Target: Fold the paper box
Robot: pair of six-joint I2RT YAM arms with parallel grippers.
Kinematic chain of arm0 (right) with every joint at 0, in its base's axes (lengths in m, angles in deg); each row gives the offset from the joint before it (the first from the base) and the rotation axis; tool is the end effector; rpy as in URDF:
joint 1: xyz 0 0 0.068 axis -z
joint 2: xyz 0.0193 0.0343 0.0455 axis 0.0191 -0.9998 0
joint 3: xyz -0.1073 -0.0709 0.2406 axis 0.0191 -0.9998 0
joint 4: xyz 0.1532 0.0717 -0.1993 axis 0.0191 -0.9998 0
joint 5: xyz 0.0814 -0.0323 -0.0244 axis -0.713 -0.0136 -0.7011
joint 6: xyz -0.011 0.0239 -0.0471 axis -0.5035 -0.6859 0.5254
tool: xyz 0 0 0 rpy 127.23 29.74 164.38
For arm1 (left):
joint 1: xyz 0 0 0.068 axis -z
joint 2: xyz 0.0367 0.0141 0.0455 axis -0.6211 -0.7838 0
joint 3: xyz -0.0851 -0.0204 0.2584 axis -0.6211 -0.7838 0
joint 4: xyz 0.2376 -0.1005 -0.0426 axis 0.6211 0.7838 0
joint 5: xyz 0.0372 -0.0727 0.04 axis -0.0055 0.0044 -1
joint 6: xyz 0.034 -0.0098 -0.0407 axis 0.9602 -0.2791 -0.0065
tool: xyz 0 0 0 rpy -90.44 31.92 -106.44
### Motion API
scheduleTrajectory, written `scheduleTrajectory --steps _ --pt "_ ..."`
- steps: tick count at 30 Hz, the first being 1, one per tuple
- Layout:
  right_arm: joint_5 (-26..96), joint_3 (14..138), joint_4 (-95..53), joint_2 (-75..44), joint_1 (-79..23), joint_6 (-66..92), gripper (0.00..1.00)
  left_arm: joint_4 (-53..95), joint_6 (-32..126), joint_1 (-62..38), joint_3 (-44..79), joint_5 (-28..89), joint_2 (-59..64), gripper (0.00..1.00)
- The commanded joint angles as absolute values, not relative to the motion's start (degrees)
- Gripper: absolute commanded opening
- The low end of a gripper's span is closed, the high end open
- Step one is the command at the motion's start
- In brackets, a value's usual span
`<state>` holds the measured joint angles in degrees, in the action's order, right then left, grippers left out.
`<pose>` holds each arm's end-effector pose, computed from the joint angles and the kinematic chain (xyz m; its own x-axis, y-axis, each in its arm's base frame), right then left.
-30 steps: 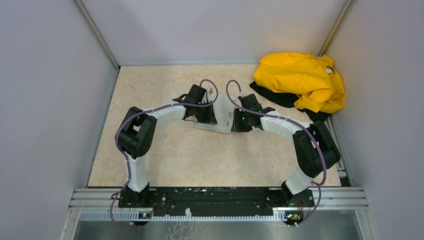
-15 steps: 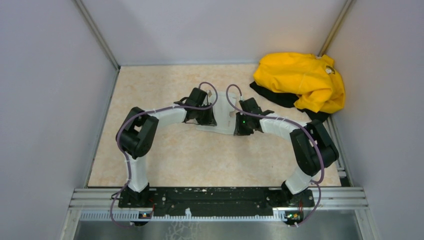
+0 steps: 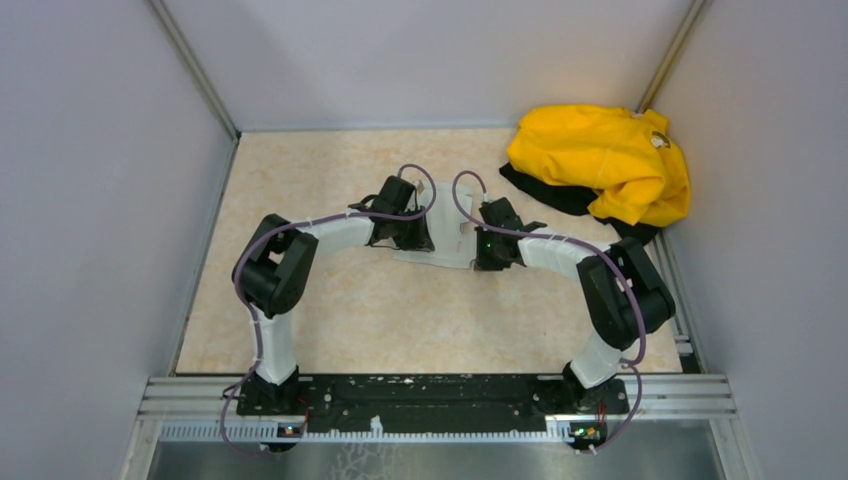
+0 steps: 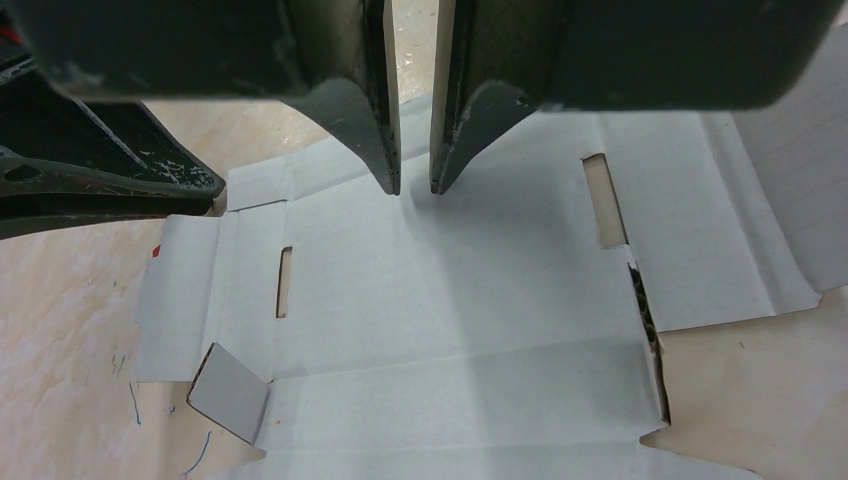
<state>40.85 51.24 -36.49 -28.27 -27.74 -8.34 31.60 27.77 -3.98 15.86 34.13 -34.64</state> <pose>0.2751 0.1527 0.1597 -0.8959 0.0452 -0.4420 -0.0825 0.9606 0.2654 0.3365 -0.2396 0.1521 -0.8860 0.0058 -0.4637 0.2456 0.8540 -0.4587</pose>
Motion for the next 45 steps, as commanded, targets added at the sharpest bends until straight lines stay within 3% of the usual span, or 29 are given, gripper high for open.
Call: scheduleTrajectory --steps 1,45 --pt "42.37 52.28 -34.80 -29.84 -29.26 -8.36 0.15 32.95 27.67 -3.15 14.28 32.51 -37.38 0.24" --pt "43.13 63.81 -36.45 -32.76 -33.30 -10.32 0.15 32.78 28.16 -2.14 14.50 33.56 -41.32 0.23"
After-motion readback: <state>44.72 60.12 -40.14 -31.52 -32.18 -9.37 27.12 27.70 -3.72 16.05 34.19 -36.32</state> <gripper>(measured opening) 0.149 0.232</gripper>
